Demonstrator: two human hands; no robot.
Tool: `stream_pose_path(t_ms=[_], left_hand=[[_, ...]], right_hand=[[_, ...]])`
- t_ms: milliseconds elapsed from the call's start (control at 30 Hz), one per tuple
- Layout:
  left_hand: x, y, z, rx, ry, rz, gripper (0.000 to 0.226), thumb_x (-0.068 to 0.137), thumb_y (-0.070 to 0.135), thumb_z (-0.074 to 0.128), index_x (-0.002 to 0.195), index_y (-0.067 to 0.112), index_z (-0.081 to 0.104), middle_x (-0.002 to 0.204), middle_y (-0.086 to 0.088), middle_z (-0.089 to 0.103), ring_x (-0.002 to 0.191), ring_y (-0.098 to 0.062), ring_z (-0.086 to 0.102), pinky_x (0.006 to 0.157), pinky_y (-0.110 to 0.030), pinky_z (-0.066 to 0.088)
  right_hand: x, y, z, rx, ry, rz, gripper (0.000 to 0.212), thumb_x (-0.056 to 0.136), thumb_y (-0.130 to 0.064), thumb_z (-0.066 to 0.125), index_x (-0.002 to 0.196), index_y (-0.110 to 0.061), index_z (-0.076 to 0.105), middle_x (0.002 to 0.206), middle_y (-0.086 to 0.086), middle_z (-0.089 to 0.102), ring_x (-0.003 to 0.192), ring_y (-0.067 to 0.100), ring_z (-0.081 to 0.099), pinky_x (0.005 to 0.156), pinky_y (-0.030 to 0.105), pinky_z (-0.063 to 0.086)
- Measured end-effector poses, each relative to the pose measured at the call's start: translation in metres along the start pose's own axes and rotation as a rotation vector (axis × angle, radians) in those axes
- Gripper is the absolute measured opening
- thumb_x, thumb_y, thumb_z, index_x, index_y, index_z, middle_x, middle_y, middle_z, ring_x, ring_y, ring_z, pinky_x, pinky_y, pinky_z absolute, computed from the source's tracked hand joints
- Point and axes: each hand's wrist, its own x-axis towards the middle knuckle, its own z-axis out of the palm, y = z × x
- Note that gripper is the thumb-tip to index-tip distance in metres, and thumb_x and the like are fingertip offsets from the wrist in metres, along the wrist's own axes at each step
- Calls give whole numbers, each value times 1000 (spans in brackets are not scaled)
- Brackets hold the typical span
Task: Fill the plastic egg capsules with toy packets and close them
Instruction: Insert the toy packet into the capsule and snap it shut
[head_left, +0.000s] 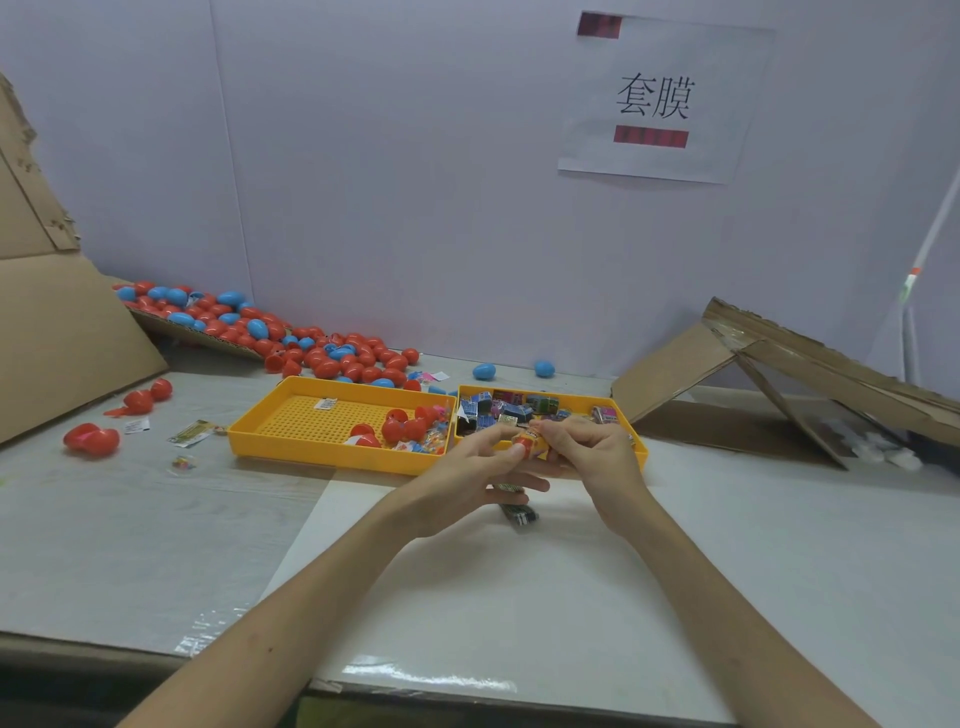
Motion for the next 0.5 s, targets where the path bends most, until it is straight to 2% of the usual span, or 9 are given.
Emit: stream_pose_path(t_ms=[133,233,333,400,500], left_hand=[[0,-1,-1,8,-9,-7,33,106,31,49,136,18,52,122,-9,73,112,-22,70,88,-30,55],[1,-2,-1,9,-19,-14,33,106,32,49,136,18,51,121,-11,73,108,-21,70,88,-32,54],[2,-2,-1,-29,-43,-29,36,106,33,49,139,17,49,120,-14,73,106,-21,70,88,-33,55],[2,-2,-2,-84,-44,-27,36,107,33,47,138,15,49,120,-15,73,104,-22,69,86,-32,56],[3,-1,-5,-172,-26,-14,32,108,31,41,132,15,55,115,-13,73,101,-22,68,87,-34,55]], right_hand=[[0,-2,0,-51,-7,-41,22,87,-29,69,67,-30,79,68,0,68,73,9,61,72,23,53],[-1,-1,0,-89,8,-50,25,88,-36,66,66,-30,78,65,-2,68,69,9,62,69,21,52],[-1,-2,3,-52,15,74,32,89,-48,59,81,-26,81,70,3,72,67,12,66,64,22,54],[-1,-3,3,17,-19,137,39,88,-52,56,92,-22,81,79,8,74,71,15,66,67,26,56],[-3,-5,4,49,-97,122,29,85,-46,66,104,-29,79,100,5,77,91,18,71,78,30,59]])
